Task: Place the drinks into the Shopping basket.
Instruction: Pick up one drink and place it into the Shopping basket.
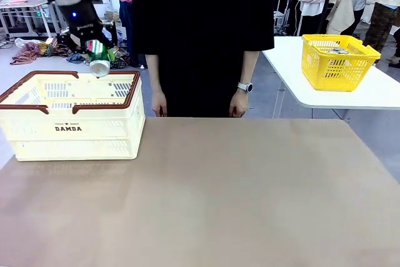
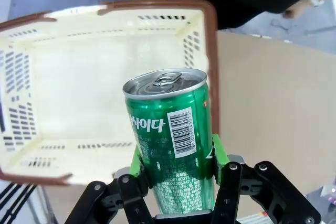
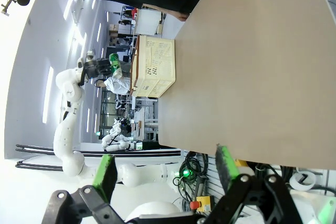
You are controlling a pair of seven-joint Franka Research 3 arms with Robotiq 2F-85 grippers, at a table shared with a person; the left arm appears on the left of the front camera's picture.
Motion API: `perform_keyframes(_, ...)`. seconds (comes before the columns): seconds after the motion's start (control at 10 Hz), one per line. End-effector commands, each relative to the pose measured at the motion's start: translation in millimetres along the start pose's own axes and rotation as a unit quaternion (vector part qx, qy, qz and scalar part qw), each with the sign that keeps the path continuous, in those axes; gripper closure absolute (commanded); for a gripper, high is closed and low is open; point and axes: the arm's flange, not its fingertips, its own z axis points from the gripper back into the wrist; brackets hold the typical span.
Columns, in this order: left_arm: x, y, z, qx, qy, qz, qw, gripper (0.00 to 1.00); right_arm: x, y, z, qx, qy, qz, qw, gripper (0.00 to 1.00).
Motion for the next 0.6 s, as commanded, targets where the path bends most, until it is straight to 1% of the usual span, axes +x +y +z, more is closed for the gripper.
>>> perform_keyframes(0.0,17.9,18.5,-11.5,-0.010,0.044,-0.026,0.999,1.00,-4.3,2.8,2.3,0.007,-0.008,0.013,1.000,0.00)
perform_keyframes(0.1,18.7,32.0,-28.3,0.018,0.057,-0.023,0.998,1.00,-4.3,2.8,2.3,0.007,-0.008,0.013,1.000,0.00)
perform_keyframes(0.2,14.1,42.4,-42.9,0.026,0.080,-0.033,0.996,1.00,-4.3,2.8,2.3,0.007,-0.008,0.013,1.000,0.00)
perform_keyframes(0.5,-6.5,65.7,-82.0,0.037,0.096,-0.042,0.994,1.00,-4.3,2.8,2.3,0.007,-0.008,0.013,1.000,0.00)
